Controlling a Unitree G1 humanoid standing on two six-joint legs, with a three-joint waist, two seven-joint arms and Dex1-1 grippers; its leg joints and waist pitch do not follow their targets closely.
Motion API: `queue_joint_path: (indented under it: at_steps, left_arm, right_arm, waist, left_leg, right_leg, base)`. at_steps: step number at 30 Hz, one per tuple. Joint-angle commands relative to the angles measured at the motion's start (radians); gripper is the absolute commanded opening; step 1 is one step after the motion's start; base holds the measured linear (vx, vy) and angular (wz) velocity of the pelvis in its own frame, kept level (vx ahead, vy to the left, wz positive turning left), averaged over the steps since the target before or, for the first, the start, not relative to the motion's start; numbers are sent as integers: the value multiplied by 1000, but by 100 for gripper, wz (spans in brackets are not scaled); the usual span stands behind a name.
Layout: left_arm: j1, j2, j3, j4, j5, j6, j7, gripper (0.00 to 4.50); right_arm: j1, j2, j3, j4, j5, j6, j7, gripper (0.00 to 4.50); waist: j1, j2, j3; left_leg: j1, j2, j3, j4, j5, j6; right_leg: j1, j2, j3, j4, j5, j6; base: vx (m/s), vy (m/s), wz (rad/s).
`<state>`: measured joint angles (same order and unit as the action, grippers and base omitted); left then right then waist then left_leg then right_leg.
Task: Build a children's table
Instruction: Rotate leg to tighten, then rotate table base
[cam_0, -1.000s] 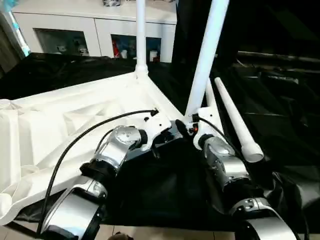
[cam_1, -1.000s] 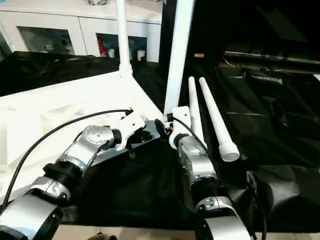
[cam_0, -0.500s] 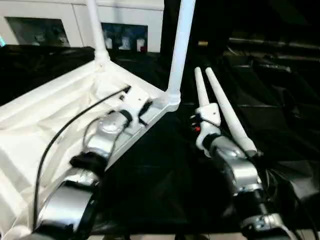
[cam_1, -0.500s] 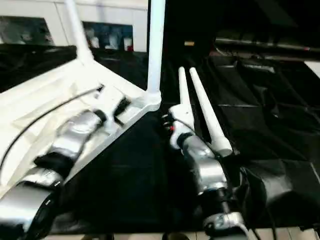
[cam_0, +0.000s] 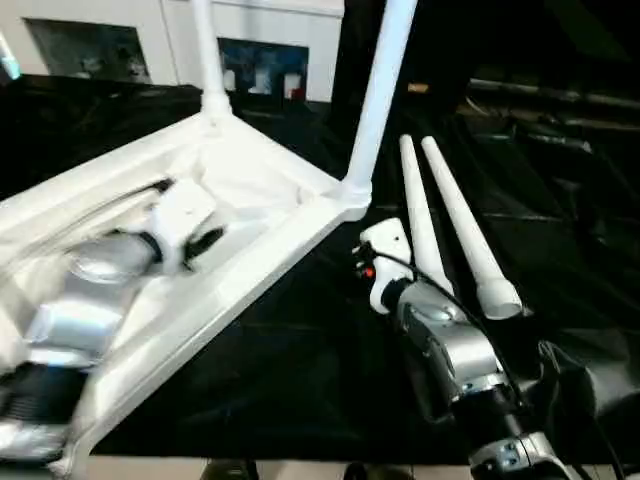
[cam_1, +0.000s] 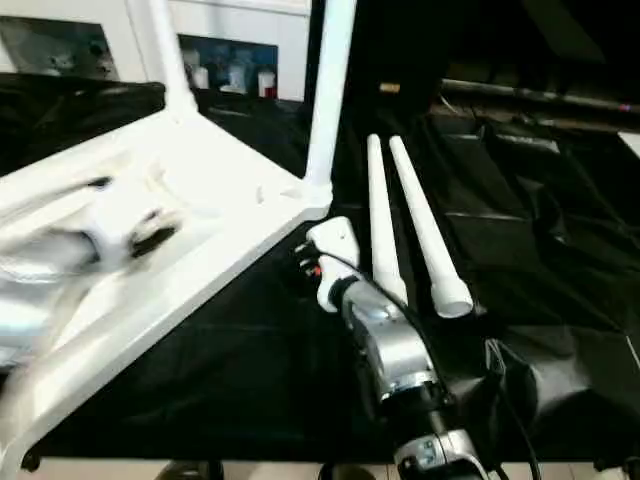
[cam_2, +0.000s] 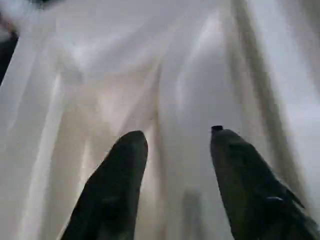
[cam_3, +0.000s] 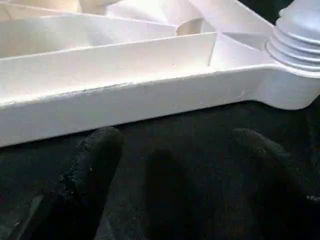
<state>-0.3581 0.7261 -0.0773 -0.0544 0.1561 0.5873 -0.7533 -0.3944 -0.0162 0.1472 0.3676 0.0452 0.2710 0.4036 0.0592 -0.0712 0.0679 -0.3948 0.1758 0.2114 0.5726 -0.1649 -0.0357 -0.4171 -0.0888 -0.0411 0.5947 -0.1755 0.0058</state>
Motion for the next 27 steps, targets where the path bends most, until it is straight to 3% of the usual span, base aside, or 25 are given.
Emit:
queue_joint_path:
  at_steps: [1,2,6,11,13,14,16,17,21,22,23,25,27]
  left_arm:
    - [5,44,10,-40,37,71,-32,227]
    - [11,65,20,-46,51,101,-34,227]
    - [17,99,45,-9,111,146,33,227]
    - [32,158,13,1,141,233,56,227]
    - [55,191,-20,15,155,262,20,228]
    - [62,197,-28,19,160,265,10,199]
    - [68,202,-37,26,161,270,-1,191]
    - [75,208,-47,32,157,271,-16,177]
    - [109,236,-92,34,118,276,-88,146]
    - [123,235,-101,17,76,268,-136,146]
    - [124,226,-99,8,56,268,-151,141]
    - [127,213,-97,-15,23,248,-188,116]
    - [131,201,-101,-53,-20,226,-238,103]
  right_arm:
    - [-13,-4,-3,18,-5,5,4,378]
    - [-16,-4,0,25,-3,4,5,378]
    - [-34,8,6,67,-7,-9,-3,378]
    - [-73,35,3,133,-6,-39,-13,378]
    - [-103,53,-5,173,6,-56,-12,360]
    - [-111,56,-6,183,7,-60,-14,342]
    - [-128,62,-8,206,7,-72,-16,339]
    - [-138,68,-10,220,8,-77,-16,313]
    - [-173,91,-10,274,9,-100,-9,284]
    - [-189,100,-5,308,5,-117,-2,284]
    - [-193,102,-3,318,5,-119,2,271]
    - [-202,108,-1,335,8,-118,10,250]
    - [-211,111,7,355,1,-125,16,227]
  waist:
    - [-4,24,-55]
    - [-3,24,-55]
    - [-5,24,-58]
    - [-2,27,-64]
    - [-4,26,-64]
    - [-4,27,-66]
    - [-3,30,-68]
    - [-5,29,-68]
    - [-3,28,-68]
    - [-3,28,-66]
    - [-4,25,-64]
    - [-3,28,-60]
    - [-4,26,-60]
  left_leg:
    - [45,58,-30,-84,-317,-64]
    - [49,56,-30,-82,-335,-70]
    - [43,55,-35,-82,-335,-81]
    - [43,53,-34,-77,-295,-72]
    - [38,51,-35,-78,-283,-64]
    - [39,52,-35,-76,-272,-61]
    - [41,52,-35,-75,-241,-61]
    - [40,50,-34,-73,-229,-59]
    - [41,51,-34,-73,-233,-55]
    - [42,51,-34,-75,-243,-58]
    - [42,51,-35,-77,-270,-62]
    - [49,54,-37,-80,-339,-81]
    - [49,53,-39,-80,-351,-86]
  right_leg:
    - [24,-48,42,-61,-265,-158]
    - [19,-49,43,-65,-295,-147]
    - [22,-50,43,-63,-295,-144]
    - [25,-49,43,-55,-225,-166]
    - [27,-47,42,-52,-213,-172]
    - [28,-49,43,-52,-205,-174]
    - [30,-46,42,-46,-156,-184]
    - [30,-44,41,-43,-131,-194]
    - [32,-47,41,-42,-133,-203]
    - [32,-45,41,-44,-141,-203]
    - [31,-48,41,-47,-177,-203]
    - [25,-50,43,-55,-255,-194]
    - [27,-51,43,-55,-273,-185]
  base:
    - [0,0,0]
    - [0,0,0]
    - [0,0,0]
    - [0,0,0]
    - [0,0,0]
    - [0,0,0]
    - [0,0,0]
    - [0,0,0]
    - [0,0,0]
    - [0,0,0]
    - [0,0,0]
    - [0,0,0]
    - [0,0,0]
